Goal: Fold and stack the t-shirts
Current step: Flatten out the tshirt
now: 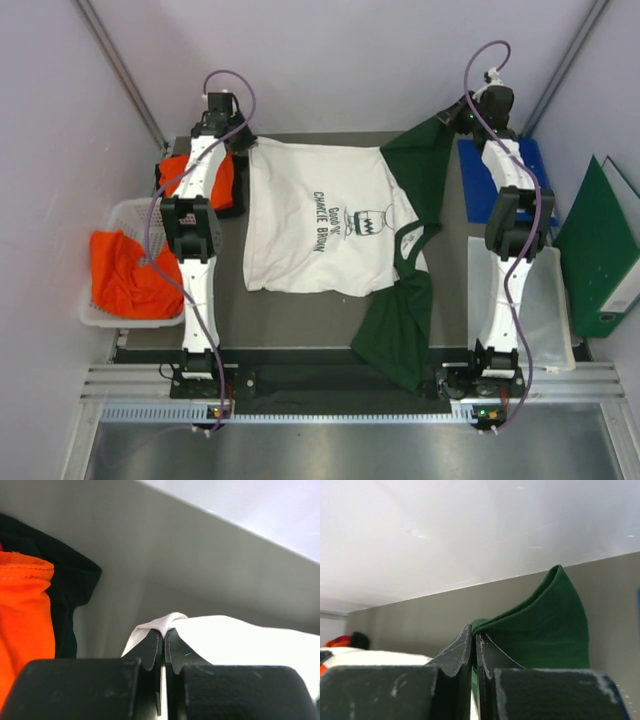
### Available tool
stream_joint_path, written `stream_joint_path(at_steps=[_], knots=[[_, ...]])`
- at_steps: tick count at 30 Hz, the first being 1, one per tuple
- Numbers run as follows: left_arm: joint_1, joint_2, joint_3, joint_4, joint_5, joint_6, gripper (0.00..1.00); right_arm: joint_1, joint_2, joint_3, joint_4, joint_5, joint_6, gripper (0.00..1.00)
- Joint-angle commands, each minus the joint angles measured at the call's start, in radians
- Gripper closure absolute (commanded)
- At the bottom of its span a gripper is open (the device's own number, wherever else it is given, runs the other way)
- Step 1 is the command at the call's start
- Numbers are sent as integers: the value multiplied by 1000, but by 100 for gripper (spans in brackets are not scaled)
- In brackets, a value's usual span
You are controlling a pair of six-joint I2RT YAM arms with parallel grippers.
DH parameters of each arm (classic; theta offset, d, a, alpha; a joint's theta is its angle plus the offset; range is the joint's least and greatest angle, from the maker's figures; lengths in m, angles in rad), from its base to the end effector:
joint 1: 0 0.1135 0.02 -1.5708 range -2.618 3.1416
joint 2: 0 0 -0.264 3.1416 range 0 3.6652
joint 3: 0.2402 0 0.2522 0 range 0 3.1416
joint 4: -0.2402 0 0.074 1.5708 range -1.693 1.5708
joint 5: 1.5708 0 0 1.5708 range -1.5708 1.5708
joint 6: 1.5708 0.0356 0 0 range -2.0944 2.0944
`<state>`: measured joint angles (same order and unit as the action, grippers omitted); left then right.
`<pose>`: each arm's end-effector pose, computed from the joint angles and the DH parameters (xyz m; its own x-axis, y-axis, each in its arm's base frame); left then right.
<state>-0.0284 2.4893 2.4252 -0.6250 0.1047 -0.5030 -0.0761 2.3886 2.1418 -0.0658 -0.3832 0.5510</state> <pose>0.5622 -0.0197 0.2484 -0.6093 -0.4623 -0.6442 -0.2110 0.8777 -0.4303 0.5660 -0.0298 0.2595 -0.4101 0.5182 -0.7505 -0.0816 0.7987 0.5961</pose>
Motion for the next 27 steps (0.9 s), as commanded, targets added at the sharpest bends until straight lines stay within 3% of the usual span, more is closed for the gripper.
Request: stream_joint_path(at_steps=[1, 7, 9, 19, 27], knots=[[12, -151, -52, 51, 35, -35, 100, -11, -166, -31, 81, -112, 92, 100], [12, -276, -224, 7, 46, -42, 100, -22, -313, -204, 66, -212, 197, 100], [12, -311, -261, -30, 44, -39, 100, -22, -376, -241, -36, -233, 201, 100], [13, -417, -388, -153, 62, -35, 100, -31, -664, -610, -331, -336, 141, 100], [13, -451, -491, -205, 64, -11, 100, -31, -844, -780, -495, -326, 75, 100]])
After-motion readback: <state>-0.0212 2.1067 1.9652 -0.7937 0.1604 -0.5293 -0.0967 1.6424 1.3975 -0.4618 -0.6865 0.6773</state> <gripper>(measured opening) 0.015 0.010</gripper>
